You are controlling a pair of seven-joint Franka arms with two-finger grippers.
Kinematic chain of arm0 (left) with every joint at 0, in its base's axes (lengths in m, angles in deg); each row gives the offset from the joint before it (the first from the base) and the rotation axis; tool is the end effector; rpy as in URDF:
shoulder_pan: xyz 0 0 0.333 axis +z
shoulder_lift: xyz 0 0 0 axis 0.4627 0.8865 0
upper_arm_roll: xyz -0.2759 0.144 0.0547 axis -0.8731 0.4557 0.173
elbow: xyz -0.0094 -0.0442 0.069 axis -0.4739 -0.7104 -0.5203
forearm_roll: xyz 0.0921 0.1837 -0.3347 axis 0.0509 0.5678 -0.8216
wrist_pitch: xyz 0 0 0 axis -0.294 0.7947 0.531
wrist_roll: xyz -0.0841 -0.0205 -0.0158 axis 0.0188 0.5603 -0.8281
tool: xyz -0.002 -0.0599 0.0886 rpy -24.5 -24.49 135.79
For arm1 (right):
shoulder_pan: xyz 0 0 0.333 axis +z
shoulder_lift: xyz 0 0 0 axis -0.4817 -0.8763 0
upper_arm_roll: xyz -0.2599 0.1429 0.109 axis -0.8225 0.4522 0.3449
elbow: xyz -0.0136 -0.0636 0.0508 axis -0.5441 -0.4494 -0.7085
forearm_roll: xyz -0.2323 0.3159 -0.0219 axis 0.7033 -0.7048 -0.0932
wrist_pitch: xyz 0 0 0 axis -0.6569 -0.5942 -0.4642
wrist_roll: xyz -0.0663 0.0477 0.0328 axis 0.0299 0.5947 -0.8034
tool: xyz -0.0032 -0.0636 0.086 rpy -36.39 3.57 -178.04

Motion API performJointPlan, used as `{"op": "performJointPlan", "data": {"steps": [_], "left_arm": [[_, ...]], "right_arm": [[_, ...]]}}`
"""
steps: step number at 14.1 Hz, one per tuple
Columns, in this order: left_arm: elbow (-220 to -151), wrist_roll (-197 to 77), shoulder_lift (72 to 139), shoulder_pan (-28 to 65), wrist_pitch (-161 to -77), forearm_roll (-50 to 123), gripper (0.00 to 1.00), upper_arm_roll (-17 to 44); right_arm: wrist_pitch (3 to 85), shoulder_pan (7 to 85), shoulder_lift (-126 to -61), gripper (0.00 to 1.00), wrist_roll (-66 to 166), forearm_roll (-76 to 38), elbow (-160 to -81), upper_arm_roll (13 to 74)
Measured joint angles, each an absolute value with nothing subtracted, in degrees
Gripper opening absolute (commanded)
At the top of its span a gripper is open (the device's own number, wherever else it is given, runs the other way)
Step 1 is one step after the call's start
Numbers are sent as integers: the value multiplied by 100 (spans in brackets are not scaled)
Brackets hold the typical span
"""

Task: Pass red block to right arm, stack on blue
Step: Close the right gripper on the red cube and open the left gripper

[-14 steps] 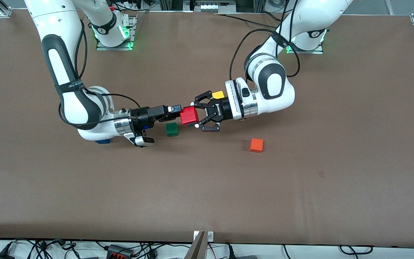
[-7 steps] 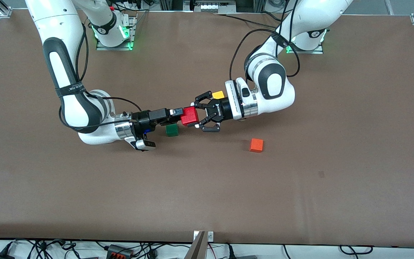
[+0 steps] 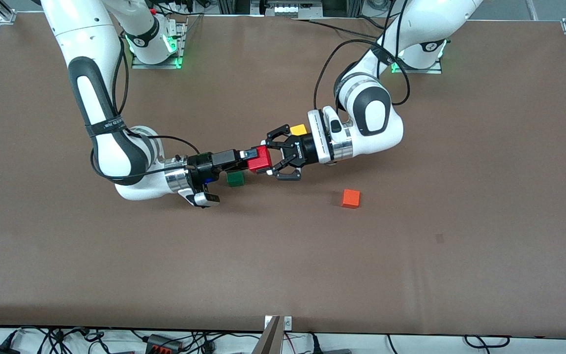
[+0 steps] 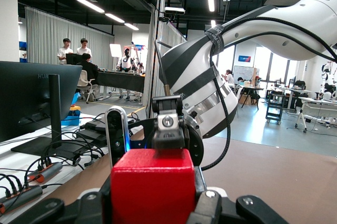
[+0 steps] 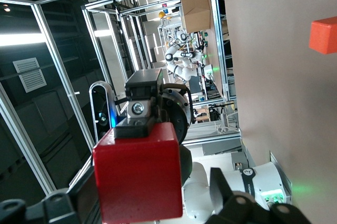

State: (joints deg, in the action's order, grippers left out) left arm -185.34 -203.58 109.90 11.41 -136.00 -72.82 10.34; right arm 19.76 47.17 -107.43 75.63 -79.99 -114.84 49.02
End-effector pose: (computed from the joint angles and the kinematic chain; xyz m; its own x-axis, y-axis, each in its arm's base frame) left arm 0.5562 -0.4083 0.3286 0.1090 -0.0093 0.9940 -0.9627 -0.2501 0.1033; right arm 0.6121 0.3138 0.2966 0.9563 0.2328 -0.1771 -0.1929 0.0468 -0.9801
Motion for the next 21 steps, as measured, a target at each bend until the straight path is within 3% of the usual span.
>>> {"op": "performJointPlan", "data": {"steps": [3, 4, 6, 7, 8, 9, 15, 21], "left_arm": [[-18534, -20367, 10990, 1141, -13602, -7282, 8, 1034], [-18534, -20370, 10990, 1141, -13602, -7282, 8, 1034], [-18517, -20371, 10990, 1141, -13603, -7287, 8, 1034], [-18511, -20358, 10990, 1142, -13603, -7317, 14, 1034], [-18508, -20362, 10990, 1142, -13604, -7322, 40, 1035], [-18507, -20362, 10990, 1143, -13604, -7324, 99, 1035], [-18507, -20368, 10995, 1153, -13626, -7324, 100, 1046], [-18502, -20373, 10977, 1298, -13628, -7324, 100, 1077]], "right_arm": [[1977, 4721, -10757, 59, 7563, -8001, -11383, 4902], [1978, 4721, -10757, 37, 7563, -8001, -11365, 4902], [1984, 4721, -10760, 29, 7563, -8002, -11345, 4901], [1985, 4719, -10762, 22, 7625, -8003, -11331, 4899], [1985, 4719, -10765, 17, 7627, -8003, -11320, 4899], [1985, 4719, -10766, 8, 7631, -8003, -11319, 4899], [1986, 4713, -10766, 0, 7640, -8011, -11306, 4897], [1997, 4669, -10766, 0, 7645, -7597, -11172, 4781]]}}
